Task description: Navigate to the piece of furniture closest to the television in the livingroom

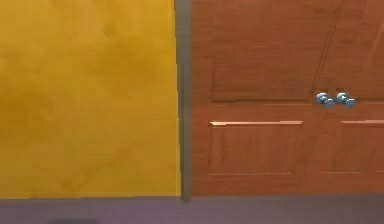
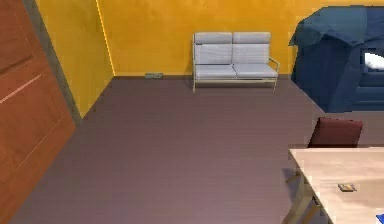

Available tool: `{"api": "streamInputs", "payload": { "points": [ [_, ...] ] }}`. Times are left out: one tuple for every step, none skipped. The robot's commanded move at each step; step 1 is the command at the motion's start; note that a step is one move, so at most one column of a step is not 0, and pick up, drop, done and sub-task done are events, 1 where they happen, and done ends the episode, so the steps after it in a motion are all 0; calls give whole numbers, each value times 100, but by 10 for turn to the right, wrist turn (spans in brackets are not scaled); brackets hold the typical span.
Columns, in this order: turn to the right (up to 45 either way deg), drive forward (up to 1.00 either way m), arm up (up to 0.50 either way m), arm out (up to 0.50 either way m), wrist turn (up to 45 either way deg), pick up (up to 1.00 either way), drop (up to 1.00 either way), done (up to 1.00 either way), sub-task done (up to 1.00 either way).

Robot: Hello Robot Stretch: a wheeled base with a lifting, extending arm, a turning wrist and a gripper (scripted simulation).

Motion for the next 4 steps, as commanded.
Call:
{"api": "streamInputs", "payload": {
  "points": [
    [0, 5, 0, 0, 0, 0, 0, 0, 0],
    [450, 0, 0, 0, 0, 0, 0, 0, 0],
    [270, 0, 0, 0, 0, 0, 0, 0, 0],
    [0, 90, 0, 0, 0, 0, 0, 0, 0]
  ]
}}
